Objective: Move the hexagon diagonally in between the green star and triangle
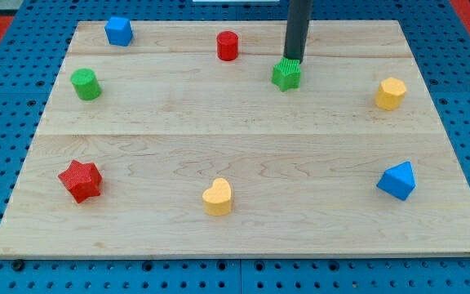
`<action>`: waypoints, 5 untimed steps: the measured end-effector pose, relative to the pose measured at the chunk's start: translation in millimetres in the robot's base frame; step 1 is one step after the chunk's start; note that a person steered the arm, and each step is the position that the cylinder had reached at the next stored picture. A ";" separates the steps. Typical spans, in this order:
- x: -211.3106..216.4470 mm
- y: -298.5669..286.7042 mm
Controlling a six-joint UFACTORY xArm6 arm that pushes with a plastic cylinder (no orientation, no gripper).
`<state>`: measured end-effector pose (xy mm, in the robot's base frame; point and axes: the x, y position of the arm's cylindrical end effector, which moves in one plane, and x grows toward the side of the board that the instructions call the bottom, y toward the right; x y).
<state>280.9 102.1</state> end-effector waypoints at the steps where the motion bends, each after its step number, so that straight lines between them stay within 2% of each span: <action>1: -15.0 71.1; 2: 12.2 132.7; 3: 63.4 147.0; 4: 89.7 145.4; 5: 117.4 95.5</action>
<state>398.2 197.6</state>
